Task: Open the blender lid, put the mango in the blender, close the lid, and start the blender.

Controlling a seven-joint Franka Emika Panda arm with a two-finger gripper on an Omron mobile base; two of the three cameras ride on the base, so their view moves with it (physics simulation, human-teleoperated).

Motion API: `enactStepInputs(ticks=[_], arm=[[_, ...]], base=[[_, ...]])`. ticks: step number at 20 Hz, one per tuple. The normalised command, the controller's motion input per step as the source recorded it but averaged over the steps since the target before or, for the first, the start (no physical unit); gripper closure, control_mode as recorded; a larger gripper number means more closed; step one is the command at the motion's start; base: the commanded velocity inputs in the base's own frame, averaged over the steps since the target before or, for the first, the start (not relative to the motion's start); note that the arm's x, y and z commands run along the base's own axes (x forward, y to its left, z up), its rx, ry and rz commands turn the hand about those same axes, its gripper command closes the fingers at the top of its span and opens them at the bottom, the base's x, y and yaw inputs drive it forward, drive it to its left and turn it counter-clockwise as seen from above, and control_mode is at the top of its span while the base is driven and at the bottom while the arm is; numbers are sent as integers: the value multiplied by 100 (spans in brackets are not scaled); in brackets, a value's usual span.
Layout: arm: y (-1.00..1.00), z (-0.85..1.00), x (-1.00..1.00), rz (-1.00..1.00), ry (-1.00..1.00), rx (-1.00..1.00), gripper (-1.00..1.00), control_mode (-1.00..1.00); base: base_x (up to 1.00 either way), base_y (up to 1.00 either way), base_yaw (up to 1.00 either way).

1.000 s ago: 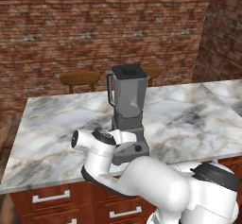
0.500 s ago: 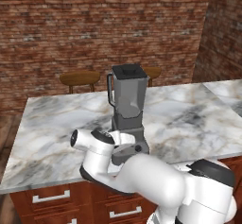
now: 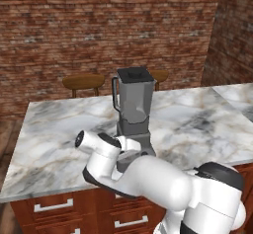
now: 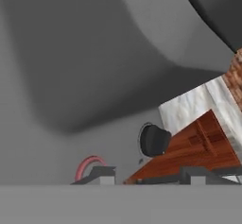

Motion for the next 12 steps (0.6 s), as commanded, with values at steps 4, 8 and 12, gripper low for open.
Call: enactStepInputs(ticks=[4, 8, 12], arm=[[-18, -35, -14, 0, 10, 8, -100, -100], [-16, -31, -18, 0, 11, 8, -100, -100], [-15, -20, -26, 0, 7, 7, -100, -100]], base=[[0, 0, 0], [0, 0, 0], [0, 0, 0]])
